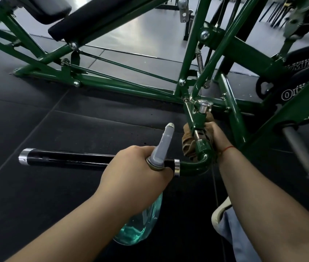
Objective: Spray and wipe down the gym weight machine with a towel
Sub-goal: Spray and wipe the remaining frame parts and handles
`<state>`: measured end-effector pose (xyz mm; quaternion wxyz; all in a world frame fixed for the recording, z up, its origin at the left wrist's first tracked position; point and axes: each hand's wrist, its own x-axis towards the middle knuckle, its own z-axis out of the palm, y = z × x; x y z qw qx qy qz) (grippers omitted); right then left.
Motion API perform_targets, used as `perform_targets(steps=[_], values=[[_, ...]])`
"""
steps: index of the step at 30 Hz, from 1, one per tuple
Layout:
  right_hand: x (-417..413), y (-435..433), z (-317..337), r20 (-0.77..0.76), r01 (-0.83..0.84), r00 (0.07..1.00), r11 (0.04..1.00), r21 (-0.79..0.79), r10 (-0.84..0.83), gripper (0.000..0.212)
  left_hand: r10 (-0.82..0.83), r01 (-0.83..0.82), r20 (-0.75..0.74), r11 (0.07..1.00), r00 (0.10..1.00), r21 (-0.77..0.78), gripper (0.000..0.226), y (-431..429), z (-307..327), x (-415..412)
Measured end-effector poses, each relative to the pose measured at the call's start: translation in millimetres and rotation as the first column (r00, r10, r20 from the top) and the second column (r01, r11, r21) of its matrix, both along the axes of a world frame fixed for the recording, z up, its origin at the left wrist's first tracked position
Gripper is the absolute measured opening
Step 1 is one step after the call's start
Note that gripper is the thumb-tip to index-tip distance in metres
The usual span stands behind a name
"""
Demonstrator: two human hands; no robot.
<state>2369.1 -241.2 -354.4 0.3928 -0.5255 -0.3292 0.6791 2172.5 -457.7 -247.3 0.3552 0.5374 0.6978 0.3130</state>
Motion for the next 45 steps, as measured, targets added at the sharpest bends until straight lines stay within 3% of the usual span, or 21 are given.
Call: perform_targets(steps=[3,5,8,13,19,21,24,28,30,33,38,45], values=[[5.6,-21.9,5.8,0.033,-0.018,0.999,0.997,-0.069,0.02,0.03,-0.013,0.013,0.001,1.0,1.0,0.012,0.009,-0.1,-0.6,-0.4],[11.3,-21.9,9.2,0.225,0.074,0.972,0.996,-0.055,-0.06,0.035,-0.012,0.012,0.017,1.0,1.0,0.011,0.011,-0.1,-0.6,-1.6],[12.4,-26.2,28.8,0.538,0.131,0.83,0.989,0.065,-0.146,0.033,-0.017,0.016,0.034,1.0,0.999,0.024,0.013,-1.7,-1.5,-3.6],[27.1,-47.7,60.0,0.567,0.192,0.761,0.944,0.269,-0.317,0.024,-0.024,0.021,0.057,0.998,0.998,0.055,0.013,-6.6,2.6,-10.3],[17.3,-92.1,104.4,0.734,-0.106,0.608,0.886,0.452,-0.301,0.014,-0.067,0.065,0.019,0.994,0.998,0.09,0.01,-15.5,15.3,-17.4],[1.6,-104.8,119.9,0.815,-0.281,0.492,0.83,0.482,-0.306,0.026,-0.061,0.059,0.017,0.995,0.998,0.081,0.003,-16.7,18.0,-19.2],[-23.4,-107.2,141.5,0.928,-0.596,0.243,0.711,0.372,-0.282,0.036,-0.038,0.036,0.018,0.997,0.999,0.066,0.021,-14.9,19.5,-23.6],[-66.0,-85.7,143.0,0.927,-0.879,-0.167,0.476,0.015,-0.337,0.035,0.015,-0.014,-0.013,0.997,1.0,0.07,0.028,-9.5,18.3,-32.8],[-89.0,-73.3,131.8,0.828,-0.878,-0.41,0.413,-0.243,-0.384,0.032,0.019,-0.014,-0.06,0.996,0.998,0.088,0.021,-9.0,17.5,-36.7],[-107.2,-52.8,107.5,0.615,-0.7,-0.713,0.397,-0.593,-0.337,0.043,0.008,0.006,-0.178,0.997,0.984,0.075,0.017,-9.4,14.3,-41.2],[-122.2,-18.7,73.2,0.43,-0.534,-0.844,0.439,-0.722,-0.319,0.049,0.032,-0.026,-0.212,0.999,0.977,0.032,0.022,-5.1,7.9,-49.2],[-146.3,45.8,56.5,0.494,-0.464,-0.86,0.596,-0.655,-0.127,0.044,0.042,-0.035,-0.192,0.999,0.981,0.036,0.017,-8.4,3.2,-49.8]])
